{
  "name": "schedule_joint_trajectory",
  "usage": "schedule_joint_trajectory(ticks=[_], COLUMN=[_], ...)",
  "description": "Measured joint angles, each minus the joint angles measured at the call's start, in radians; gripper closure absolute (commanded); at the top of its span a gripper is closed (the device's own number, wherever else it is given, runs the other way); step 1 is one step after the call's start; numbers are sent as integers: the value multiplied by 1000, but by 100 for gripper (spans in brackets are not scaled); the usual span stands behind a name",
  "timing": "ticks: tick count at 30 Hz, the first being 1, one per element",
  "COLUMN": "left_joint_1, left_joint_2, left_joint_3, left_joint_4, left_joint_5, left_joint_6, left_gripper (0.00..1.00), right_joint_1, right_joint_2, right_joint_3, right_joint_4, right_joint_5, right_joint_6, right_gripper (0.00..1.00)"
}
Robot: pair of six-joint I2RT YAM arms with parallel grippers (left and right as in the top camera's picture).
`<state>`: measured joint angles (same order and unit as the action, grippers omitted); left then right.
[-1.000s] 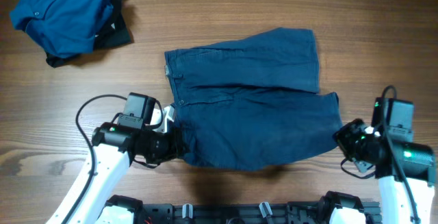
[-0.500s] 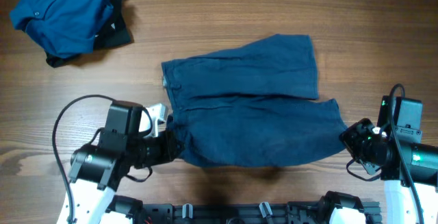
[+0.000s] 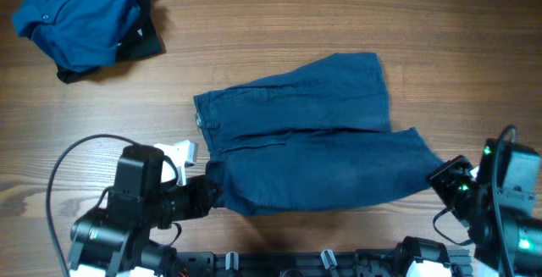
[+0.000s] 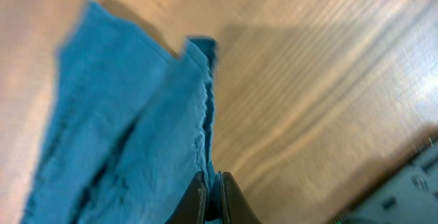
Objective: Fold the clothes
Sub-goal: 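Lift the trousers' bottom edge with both grippers and fold it upward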
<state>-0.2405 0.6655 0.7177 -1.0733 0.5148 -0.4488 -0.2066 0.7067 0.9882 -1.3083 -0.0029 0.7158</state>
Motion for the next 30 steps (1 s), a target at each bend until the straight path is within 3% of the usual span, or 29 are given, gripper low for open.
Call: schedule_joint_trajectory(ticks=[7, 14, 30], left_joint_1=[0, 0, -10], left_joint_2=[-34, -14, 314], left_joint_3=[0, 0, 3], left_joint_4=[34, 180, 586], left_joint_5=[-131, -262, -492], left_joint_6=[-41, -71, -72], left_gripper=[96, 96, 96], right_joint_1=[0, 0, 8], right_joint_2=[43, 280, 390], right_joint_3=[22, 23, 23], right_joint_4=[171, 309, 421], right_joint_5=[-106, -190, -244], right_joint_6=[-114, -145, -146], right_gripper=[96, 96, 96])
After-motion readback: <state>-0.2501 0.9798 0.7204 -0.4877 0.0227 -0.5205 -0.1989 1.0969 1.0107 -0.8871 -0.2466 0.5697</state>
